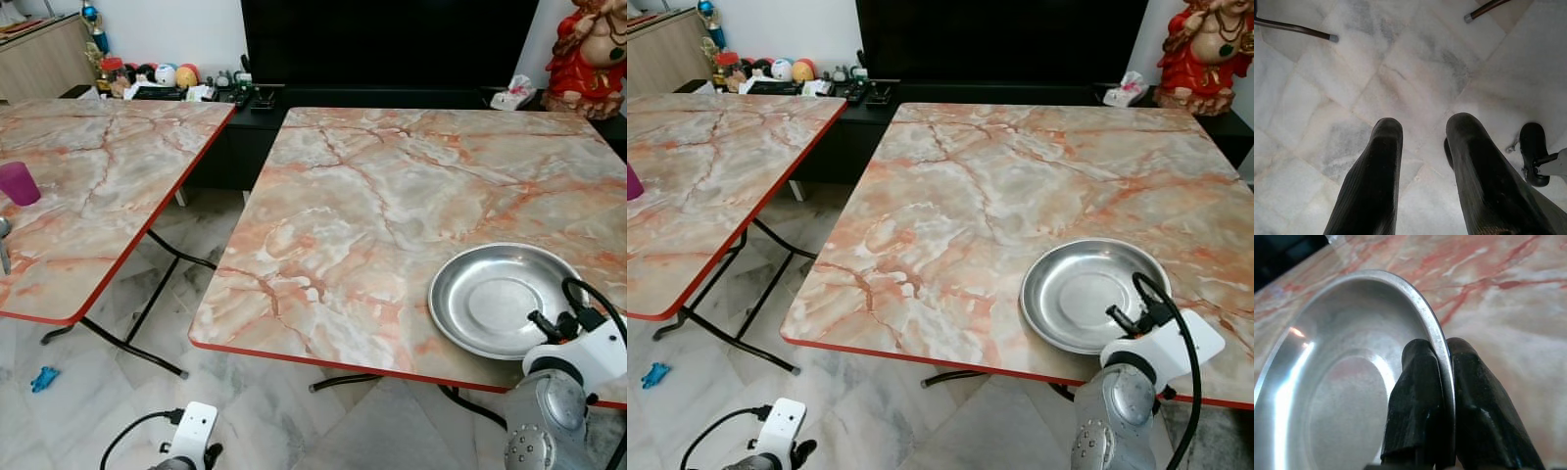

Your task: Setting the table

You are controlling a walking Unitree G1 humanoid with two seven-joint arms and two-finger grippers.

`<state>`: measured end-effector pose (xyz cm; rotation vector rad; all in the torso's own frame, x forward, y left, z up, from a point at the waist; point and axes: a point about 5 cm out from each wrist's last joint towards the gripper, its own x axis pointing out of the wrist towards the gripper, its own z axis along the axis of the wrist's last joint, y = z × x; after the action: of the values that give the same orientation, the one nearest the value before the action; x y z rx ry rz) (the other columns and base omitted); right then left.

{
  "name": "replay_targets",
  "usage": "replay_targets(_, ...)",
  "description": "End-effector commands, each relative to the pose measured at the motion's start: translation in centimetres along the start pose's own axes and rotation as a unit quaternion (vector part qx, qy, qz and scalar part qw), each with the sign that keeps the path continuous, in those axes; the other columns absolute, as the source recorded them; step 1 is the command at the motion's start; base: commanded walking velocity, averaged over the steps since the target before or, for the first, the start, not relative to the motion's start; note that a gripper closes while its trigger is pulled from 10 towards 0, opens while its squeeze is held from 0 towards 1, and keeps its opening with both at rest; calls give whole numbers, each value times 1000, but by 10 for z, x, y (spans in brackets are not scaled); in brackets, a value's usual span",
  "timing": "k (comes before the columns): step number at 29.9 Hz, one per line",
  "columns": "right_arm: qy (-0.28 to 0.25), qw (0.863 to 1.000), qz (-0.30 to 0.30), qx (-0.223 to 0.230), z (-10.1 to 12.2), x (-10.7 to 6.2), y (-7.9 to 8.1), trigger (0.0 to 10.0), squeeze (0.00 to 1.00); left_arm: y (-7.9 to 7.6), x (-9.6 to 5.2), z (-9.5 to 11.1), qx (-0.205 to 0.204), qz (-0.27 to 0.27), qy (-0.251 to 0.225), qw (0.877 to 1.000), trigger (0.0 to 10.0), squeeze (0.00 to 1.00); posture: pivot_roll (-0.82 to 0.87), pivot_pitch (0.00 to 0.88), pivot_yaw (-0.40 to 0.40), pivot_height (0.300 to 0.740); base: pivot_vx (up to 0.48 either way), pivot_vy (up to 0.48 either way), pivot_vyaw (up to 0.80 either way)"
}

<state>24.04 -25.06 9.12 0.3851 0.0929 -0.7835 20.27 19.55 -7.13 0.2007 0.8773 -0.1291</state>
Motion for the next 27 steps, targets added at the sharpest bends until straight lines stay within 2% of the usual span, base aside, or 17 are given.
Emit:
replay_targets(1,37,998,-33,-26,-17,1,-16,10000,0,1,0,1,2,1,4,1000,10000,0,-65,0,27,740,0,0,0)
replay_targets(7,43,998,-46,-18,-21,2,-20,10000,0,1,0,1,3,0,3,1000,10000,0,-62,0,29,740,0,0,0)
replay_targets(8,46,998,-34,-24,-24,3,-17,10000,396,1,1,2,4,0,3,1000,10000,0,-65,0,30,740,0,0,0)
replay_targets(9,46,998,-34,-24,-24,3,-17,10000,396,1,1,2,4,0,3,1000,10000,0,-65,0,30,740,0,0,0)
replay_targets(10,48,998,-31,-25,-25,4,-16,10000,522,1,1,2,5,0,3,1000,10000,0,-63,0,29,740,0,0,0)
replay_targets(11,48,998,-31,-25,-25,4,-16,10000,522,1,1,2,5,0,3,1000,10000,0,-63,0,29,740,0,0,0)
replay_targets(12,49,998,-31,-26,-26,4,-16,10000,1000,1,1,2,5,0,3,1000,10000,0,-59,0,28,740,0,0,0)
replay_targets(22,52,997,-46,-29,-31,4,-22,10000,1000,4,0,3,6,2,1,1000,10000,0,-60,0,31,740,0,0,0)
replay_targets(27,34,999,-34,-23,-25,5,-17,10000,1000,4,1,4,6,1,-1,1000,10000,0,-60,0,31,740,0,0,0)
